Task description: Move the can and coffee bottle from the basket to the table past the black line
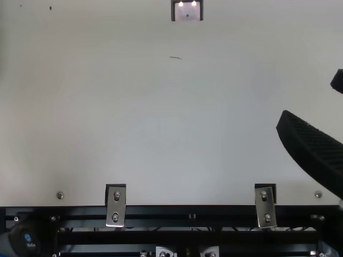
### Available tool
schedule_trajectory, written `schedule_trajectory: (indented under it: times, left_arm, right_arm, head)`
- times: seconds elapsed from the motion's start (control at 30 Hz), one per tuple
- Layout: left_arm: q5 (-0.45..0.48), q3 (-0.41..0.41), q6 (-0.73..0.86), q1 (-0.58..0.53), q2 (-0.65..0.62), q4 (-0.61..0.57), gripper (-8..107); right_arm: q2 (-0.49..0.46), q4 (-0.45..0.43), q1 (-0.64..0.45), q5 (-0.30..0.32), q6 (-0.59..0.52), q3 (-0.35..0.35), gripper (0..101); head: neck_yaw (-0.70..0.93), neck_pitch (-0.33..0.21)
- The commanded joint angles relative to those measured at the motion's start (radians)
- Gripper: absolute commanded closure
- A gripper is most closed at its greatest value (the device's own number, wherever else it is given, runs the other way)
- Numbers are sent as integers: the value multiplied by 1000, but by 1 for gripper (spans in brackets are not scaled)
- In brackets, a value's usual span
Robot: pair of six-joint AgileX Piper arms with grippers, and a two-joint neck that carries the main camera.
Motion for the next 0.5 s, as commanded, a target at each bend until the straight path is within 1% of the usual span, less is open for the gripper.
schedule_trajectory:
  times: [0.0,0.47]
  left_arm:
    - [4,-1,-10,-8,28,9,9]
    - [7,-15,-96,-38,152,95,9]
  right_arm:
    - [0,0,0,0,0,0,0]
    - [0,0,0,0,0,0,0]
  head:
    - [-1,-37]
    - [-1,-37]
